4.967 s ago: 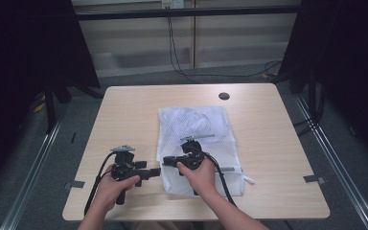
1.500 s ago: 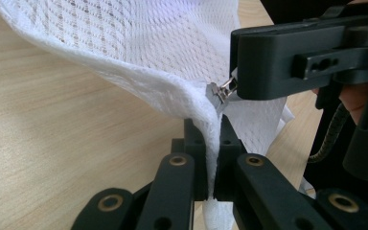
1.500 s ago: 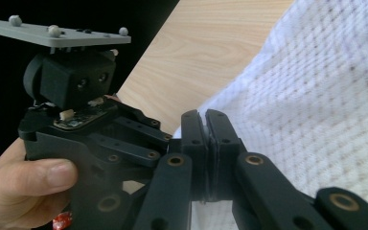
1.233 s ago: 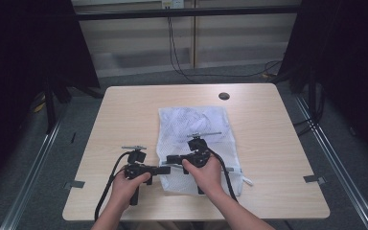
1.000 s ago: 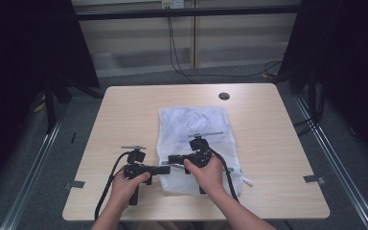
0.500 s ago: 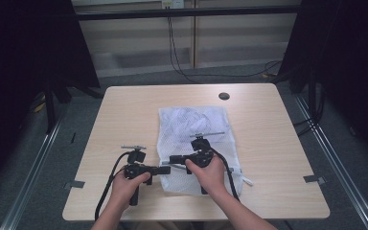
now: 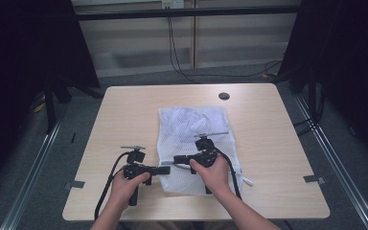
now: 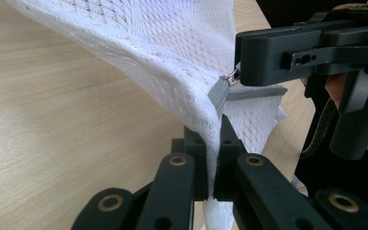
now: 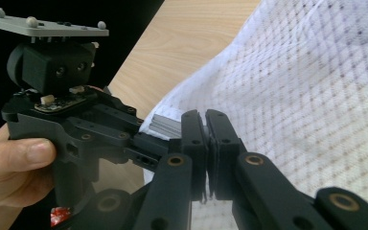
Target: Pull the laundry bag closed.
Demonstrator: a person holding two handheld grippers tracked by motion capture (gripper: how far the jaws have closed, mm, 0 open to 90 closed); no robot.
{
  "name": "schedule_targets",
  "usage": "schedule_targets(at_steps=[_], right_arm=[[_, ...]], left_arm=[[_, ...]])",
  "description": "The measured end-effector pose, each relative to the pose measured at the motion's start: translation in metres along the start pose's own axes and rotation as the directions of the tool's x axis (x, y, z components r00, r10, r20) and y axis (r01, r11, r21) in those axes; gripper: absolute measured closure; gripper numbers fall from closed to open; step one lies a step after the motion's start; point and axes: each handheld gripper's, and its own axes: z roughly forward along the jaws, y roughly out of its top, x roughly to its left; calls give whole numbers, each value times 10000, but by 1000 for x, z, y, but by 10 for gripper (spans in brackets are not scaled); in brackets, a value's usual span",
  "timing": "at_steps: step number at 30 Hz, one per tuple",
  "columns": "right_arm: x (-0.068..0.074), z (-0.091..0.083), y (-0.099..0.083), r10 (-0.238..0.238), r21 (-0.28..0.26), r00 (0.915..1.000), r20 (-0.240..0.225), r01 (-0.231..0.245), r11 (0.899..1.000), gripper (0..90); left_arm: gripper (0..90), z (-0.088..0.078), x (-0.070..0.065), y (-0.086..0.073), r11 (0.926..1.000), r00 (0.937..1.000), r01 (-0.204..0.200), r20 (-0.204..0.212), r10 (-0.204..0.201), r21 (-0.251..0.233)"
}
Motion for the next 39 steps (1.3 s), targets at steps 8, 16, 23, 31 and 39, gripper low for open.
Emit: schedule_targets(at_steps=[8, 16, 23, 31, 39], right_arm=[[-4, -3, 0, 2, 78, 9999, 108, -3, 10000, 872], [-6, -6, -1, 78, 8, 10000, 43, -78, 10000, 872], [-8, -6, 0, 126, 106, 9999, 15, -126, 9999, 872], [-9, -6, 0, 217, 159, 9997, -63, -216, 9996, 872], [-15, -13, 1, 352, 3, 9994, 30, -352, 9994, 872]], left_arm=[[882, 0, 1, 0, 10000, 9999, 81, -66, -81, 34], [882, 1, 0, 0, 9999, 9999, 146, 10, -146, 21], [882, 2, 0, 0, 9998, 9998, 186, 36, -187, 73], [883, 2, 0, 0, 9996, 9997, 237, 91, -239, 134], [883, -1, 2, 1, 9995, 9995, 295, 131, -296, 70]])
